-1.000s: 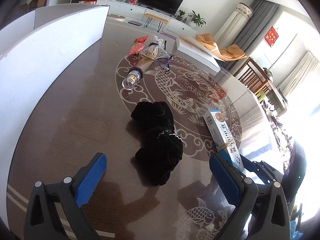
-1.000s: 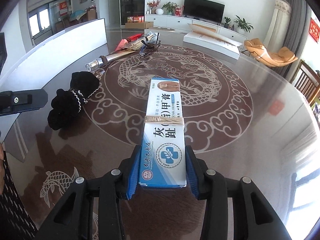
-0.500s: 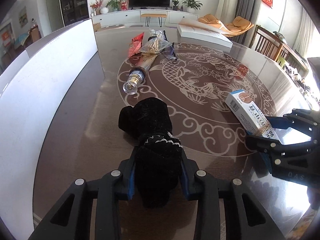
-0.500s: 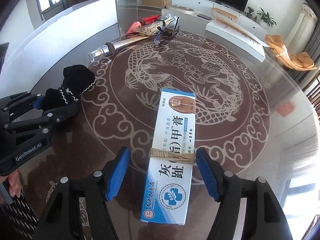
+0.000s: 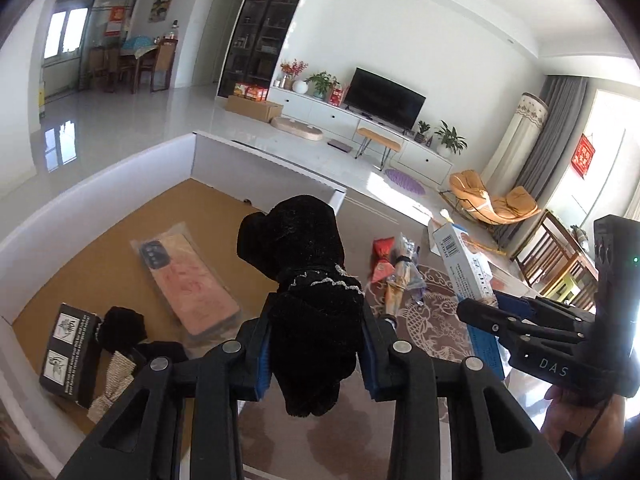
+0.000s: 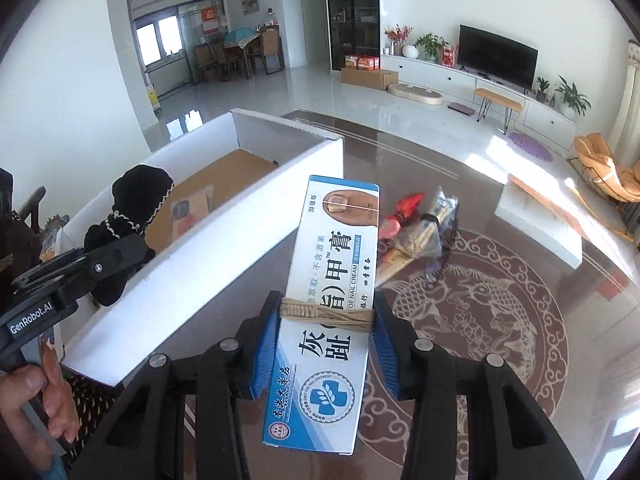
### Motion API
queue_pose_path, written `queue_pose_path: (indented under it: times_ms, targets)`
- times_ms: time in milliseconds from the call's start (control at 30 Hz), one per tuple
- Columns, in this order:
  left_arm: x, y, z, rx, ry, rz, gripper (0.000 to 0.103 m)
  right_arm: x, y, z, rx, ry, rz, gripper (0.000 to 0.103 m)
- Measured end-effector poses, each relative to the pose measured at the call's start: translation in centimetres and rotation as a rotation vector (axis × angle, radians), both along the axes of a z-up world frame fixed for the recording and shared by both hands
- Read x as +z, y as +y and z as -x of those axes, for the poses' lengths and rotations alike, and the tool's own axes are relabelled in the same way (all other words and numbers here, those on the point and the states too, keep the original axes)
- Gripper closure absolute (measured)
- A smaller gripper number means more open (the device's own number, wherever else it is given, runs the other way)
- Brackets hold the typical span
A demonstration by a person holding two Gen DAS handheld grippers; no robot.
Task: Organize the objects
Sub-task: 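Carry ointment box and black cloth into the white bin and open both grippers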
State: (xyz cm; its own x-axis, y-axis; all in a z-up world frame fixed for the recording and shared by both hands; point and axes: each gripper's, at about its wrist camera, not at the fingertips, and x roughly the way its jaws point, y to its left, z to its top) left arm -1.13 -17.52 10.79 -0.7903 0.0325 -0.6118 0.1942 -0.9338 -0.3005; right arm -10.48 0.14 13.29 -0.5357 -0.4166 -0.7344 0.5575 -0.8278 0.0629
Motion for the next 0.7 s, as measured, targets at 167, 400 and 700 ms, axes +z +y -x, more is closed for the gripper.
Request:
queue_pose_path:
  times_ms: [167,400,700]
  targets:
    - [-1.3,-7.5,-0.7,0.195,-0.066,0.013,0.068,2.6,-11.1,1.4,0.153,0.010,0.089,0.059]
    - [-4.5,-9.1,0.8,0.241,-0.259,0.061,0.042,-1.6,-21.3,2.1,0.225,-0.015,0.022,0.057]
    - [-6.0,-9.9,0.4,0.237,-0.286,0.012,0.000,-2.3,-18.8,1.5,0.138,0.048,0.025,0.011]
